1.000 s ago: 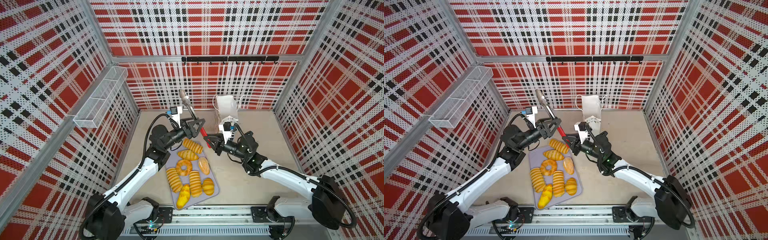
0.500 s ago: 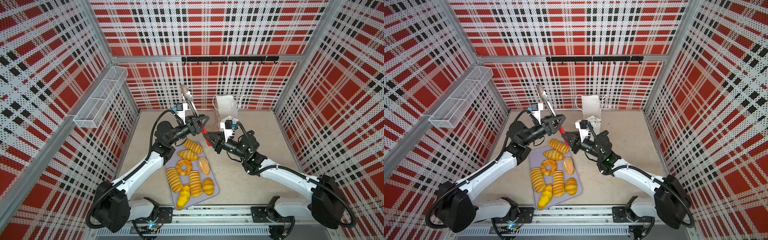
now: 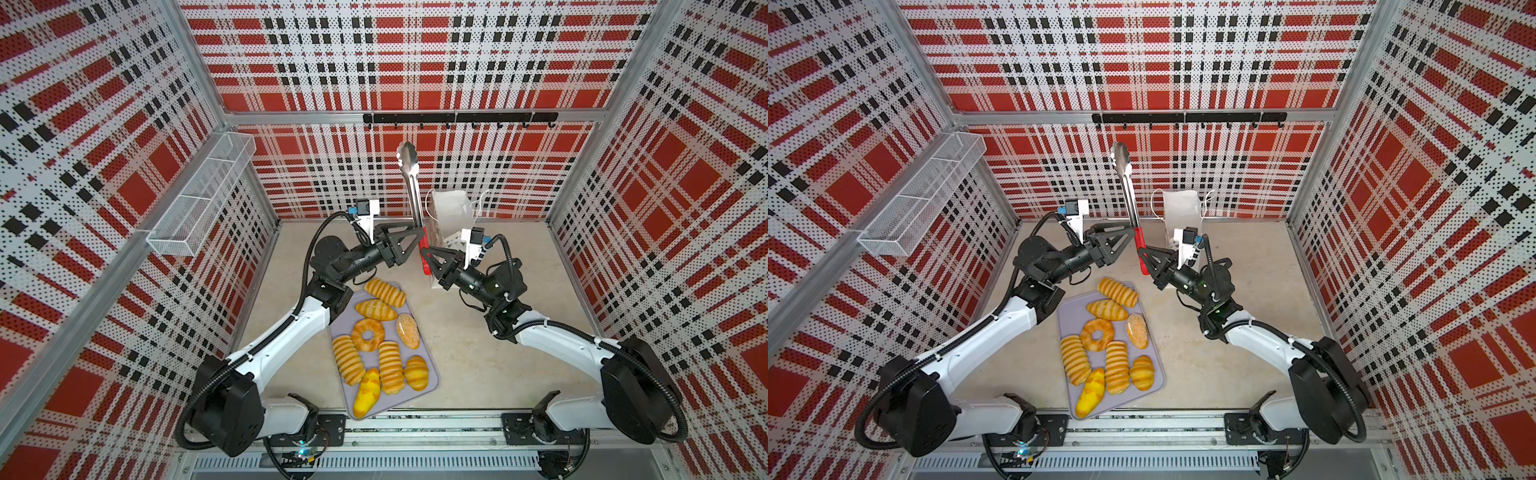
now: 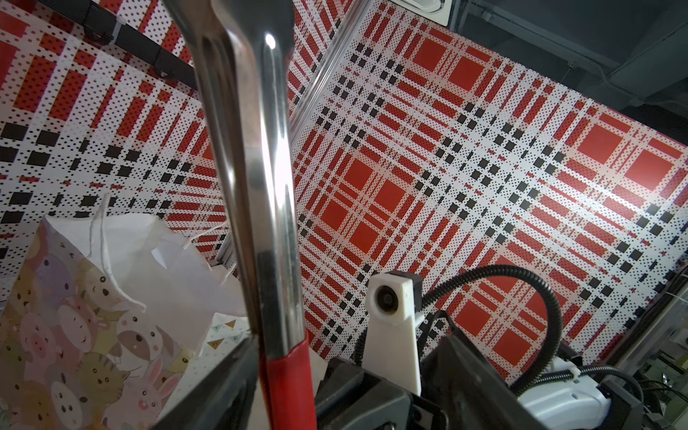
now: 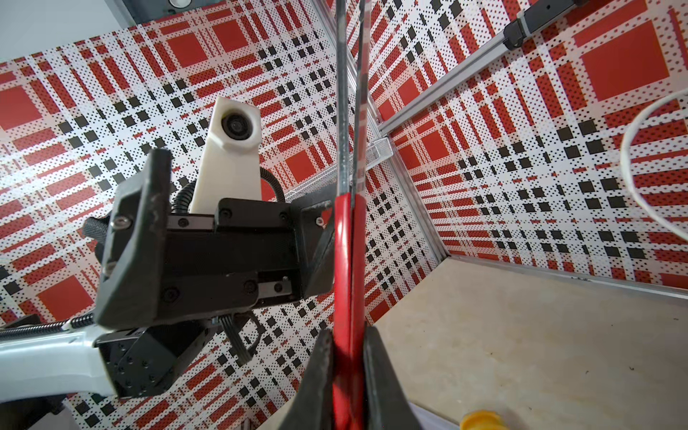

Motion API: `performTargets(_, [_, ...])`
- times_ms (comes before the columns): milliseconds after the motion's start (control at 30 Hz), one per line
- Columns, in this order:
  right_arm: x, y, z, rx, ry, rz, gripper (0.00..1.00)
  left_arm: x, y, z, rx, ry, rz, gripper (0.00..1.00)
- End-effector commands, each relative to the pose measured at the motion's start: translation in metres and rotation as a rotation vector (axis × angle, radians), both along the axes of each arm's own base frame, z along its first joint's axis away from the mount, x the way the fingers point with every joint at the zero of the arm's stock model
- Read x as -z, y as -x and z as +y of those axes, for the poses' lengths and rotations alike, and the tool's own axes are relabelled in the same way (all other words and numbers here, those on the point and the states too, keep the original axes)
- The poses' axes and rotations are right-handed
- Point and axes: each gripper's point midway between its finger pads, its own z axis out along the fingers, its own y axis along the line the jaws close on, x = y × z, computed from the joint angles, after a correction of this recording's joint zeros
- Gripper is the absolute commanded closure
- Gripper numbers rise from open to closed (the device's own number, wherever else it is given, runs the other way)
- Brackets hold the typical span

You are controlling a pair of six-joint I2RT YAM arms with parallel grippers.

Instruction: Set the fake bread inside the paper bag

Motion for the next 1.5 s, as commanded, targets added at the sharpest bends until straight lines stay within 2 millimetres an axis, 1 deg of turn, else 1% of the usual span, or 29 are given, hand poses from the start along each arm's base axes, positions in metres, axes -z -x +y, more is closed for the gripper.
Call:
performTargets(0, [-0.025, 0.017, -0.005, -0.035, -0.063, -0.086, 0.90, -0.010, 0.000, -0.003, 0.007, -0.008, -0.058, 0.22])
performTargets(133, [-0.027, 0.022, -0.005, -0.054, -0.067, -0.089, 0.90, -0.002, -0.016, -0.001, -0.081, -0.065, -0.041, 0.24])
performTargets(233, [-0.026, 0.025, -0.005, -0.070, -0.062, -0.094, 0.90, 0.001, -0.020, 0.000, -0.124, -0.096, -0.048, 0.25])
performTargets(267, [-0.027, 0.025, -0.004, -0.073, -0.060, -0.094, 0.89, 0.001, -0.019, 0.000, -0.126, -0.098, -0.052, 0.27])
performTargets(400, [-0.027, 0.034, -0.001, -0.125, -0.068, -0.102, 0.89, -0.003, -0.014, -0.007, -0.089, -0.099, -0.066, 0.38])
performTargets(567, [-0.029, 0.041, -0.003, -0.158, -0.101, -0.100, 0.89, -0.011, -0.008, -0.003, -0.098, -0.093, -0.084, 0.46])
performTargets(733, [-0.031, 0.047, -0.002, -0.204, -0.125, -0.090, 0.89, -0.015, -0.004, -0.004, -0.083, -0.089, -0.094, 0.55])
performTargets(800, [-0.032, 0.050, -0.003, -0.223, -0.141, -0.091, 0.89, -0.017, -0.001, -0.006, -0.071, -0.088, -0.098, 0.61])
performTargets(900, [-0.032, 0.052, -0.004, -0.228, -0.146, -0.085, 0.87, -0.020, 0.004, -0.006, -0.065, -0.083, -0.106, 0.73])
performTargets(933, [-0.031, 0.052, -0.004, -0.227, -0.144, -0.084, 0.87, -0.021, 0.004, -0.005, -0.066, -0.081, -0.109, 0.75])
performTargets(1000, [-0.027, 0.051, -0.004, -0.215, -0.132, -0.081, 0.82, -0.025, 0.008, -0.005, -0.060, -0.075, -0.112, 0.76])
performTargets(1133, [-0.022, 0.048, -0.006, -0.160, -0.072, -0.118, 0.64, -0.027, 0.014, -0.005, -0.032, -0.071, -0.114, 0.78])
performTargets(1200, [-0.019, 0.051, -0.005, -0.152, -0.012, -0.155, 0.55, -0.025, 0.017, -0.005, -0.025, -0.080, -0.119, 0.80])
performTargets(1267, [-0.015, 0.053, -0.010, -0.131, 0.060, -0.182, 0.39, -0.023, 0.019, -0.003, -0.034, -0.087, -0.124, 0.80])
performTargets(1333, [-0.012, 0.057, -0.015, -0.114, 0.135, -0.230, 0.35, -0.022, 0.022, -0.001, -0.039, -0.090, -0.127, 0.81])
performTargets(1400, [-0.006, 0.059, -0.022, -0.089, 0.211, -0.247, 0.33, -0.023, 0.024, 0.001, -0.035, -0.089, -0.129, 0.81])
performTargets(1467, [0.000, 0.063, -0.024, -0.089, 0.290, -0.271, 0.32, -0.023, 0.027, 0.000, -0.018, -0.090, -0.130, 0.81])
